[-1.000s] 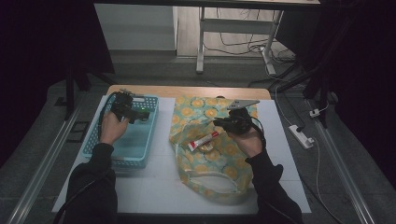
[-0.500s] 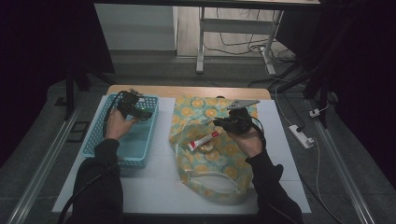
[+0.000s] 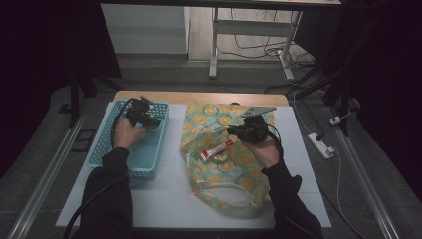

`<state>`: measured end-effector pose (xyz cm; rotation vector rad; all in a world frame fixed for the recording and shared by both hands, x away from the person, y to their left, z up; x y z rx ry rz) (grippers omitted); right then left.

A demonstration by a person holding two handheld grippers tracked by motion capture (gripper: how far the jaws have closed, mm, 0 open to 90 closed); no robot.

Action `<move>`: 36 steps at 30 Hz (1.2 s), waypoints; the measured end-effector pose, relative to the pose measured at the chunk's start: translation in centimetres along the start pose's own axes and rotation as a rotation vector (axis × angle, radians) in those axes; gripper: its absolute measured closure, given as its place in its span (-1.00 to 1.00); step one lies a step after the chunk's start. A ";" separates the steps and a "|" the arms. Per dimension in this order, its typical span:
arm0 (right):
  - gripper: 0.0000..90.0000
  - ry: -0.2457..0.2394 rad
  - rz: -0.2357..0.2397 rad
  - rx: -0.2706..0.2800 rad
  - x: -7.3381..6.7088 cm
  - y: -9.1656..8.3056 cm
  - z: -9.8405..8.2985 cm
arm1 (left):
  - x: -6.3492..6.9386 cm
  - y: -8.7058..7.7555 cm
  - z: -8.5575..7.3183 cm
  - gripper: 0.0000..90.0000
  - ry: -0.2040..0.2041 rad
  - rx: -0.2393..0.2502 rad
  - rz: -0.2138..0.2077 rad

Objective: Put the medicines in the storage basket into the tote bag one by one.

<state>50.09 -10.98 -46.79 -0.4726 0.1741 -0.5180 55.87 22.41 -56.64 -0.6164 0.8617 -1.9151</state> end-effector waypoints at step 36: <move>1.00 0.000 0.001 0.007 -0.1 0.0 0.1 | 1.1 -4.2 1.8 0.15 -0.036 0.090 -0.025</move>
Point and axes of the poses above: each handheld gripper's, and its own axes: y roughly forward along the jaws, z roughly out of its top, x roughly to its right, the point moved 8 cm from there along y, roughly forward along the jaws, and after that the axes turned 7 degrees about x, right-handed, at the moved point
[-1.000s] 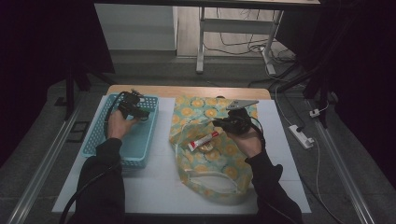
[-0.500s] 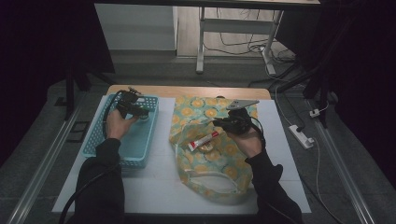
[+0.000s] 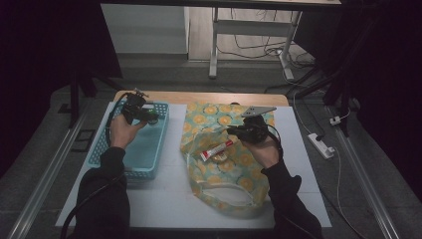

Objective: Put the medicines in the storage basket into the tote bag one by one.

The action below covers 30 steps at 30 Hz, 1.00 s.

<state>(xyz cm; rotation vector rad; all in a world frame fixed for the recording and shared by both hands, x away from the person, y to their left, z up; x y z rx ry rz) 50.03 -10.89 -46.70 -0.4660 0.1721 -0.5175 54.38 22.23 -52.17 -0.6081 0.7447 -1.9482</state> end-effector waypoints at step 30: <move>1.00 0.003 -0.009 0.013 0.2 -0.2 0.1 | 4.4 -5.2 1.3 0.15 0.084 0.073 -0.117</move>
Point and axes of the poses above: each handheld gripper's, and its own axes: y roughly forward along the jaws, z roughly out of its top, x roughly to its right, the point moved 8 cm from there along y, roughly forward along the jaws, and after that the axes turned 7 degrees about x, right-handed, at the moved point
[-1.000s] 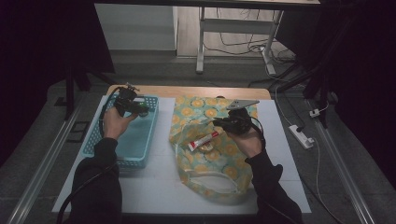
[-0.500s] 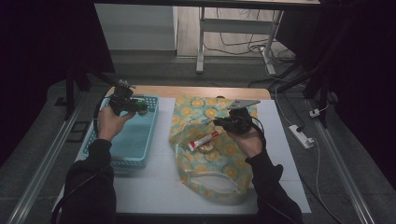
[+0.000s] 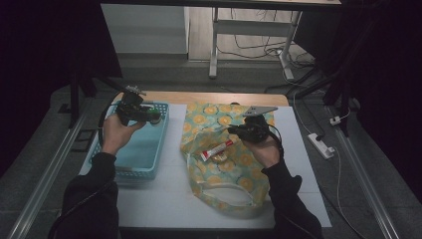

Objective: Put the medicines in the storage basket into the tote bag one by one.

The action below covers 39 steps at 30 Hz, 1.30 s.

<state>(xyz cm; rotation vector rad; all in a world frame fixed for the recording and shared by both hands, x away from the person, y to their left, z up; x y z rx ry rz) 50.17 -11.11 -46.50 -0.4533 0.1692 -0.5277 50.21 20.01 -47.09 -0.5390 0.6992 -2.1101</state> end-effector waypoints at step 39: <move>1.00 -0.004 0.003 -0.008 0.0 0.1 -0.1 | 13.3 4.9 0.9 0.15 0.210 -0.025 -0.243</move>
Point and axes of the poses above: each handheld gripper's, and its own axes: y roughly forward along the jaws, z roughly out of its top, x roughly to its right, the point moved 8 cm from there along y, roughly forward along the jaws, and after that the axes turned 7 degrees about x, right-handed, at the moved point
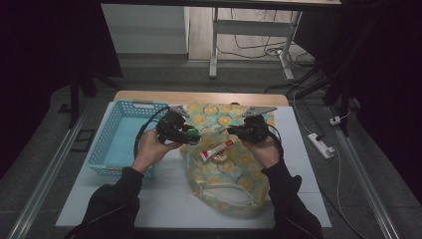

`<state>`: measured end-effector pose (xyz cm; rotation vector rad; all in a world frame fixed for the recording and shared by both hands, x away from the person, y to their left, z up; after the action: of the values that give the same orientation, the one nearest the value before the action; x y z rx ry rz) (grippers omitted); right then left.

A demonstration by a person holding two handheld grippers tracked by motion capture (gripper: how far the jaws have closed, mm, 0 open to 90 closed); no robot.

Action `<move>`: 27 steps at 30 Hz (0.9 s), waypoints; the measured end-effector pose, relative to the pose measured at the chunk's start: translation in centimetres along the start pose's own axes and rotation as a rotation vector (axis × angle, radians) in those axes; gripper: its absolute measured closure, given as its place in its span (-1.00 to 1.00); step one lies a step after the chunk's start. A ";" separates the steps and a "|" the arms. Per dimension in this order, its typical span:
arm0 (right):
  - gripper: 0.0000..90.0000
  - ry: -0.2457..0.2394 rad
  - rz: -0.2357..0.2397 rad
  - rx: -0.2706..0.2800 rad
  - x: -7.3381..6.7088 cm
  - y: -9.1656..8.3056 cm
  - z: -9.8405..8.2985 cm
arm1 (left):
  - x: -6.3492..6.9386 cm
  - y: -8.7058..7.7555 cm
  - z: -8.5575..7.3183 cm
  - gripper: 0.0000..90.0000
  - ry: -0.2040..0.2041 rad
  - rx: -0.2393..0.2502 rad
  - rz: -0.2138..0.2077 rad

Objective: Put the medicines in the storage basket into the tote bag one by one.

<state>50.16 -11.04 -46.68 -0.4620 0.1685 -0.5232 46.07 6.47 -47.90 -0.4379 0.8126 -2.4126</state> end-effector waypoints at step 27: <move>1.00 -0.001 0.002 -0.006 0.0 0.1 -0.1 | 6.8 6.9 1.3 0.15 0.104 -0.026 -0.158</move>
<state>50.14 -10.97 -46.79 -0.4680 0.1697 -0.5211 43.98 -2.70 -50.41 -0.4023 0.8848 -2.5915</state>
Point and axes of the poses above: each handheld gripper's, and its own axes: y roughly forward along the jaws, z roughly out of its top, x roughly to its right, the point moved 8 cm from there along y, roughly forward along the jaws, and after that the axes turned 7 degrees about x, right-handed, at the moved point
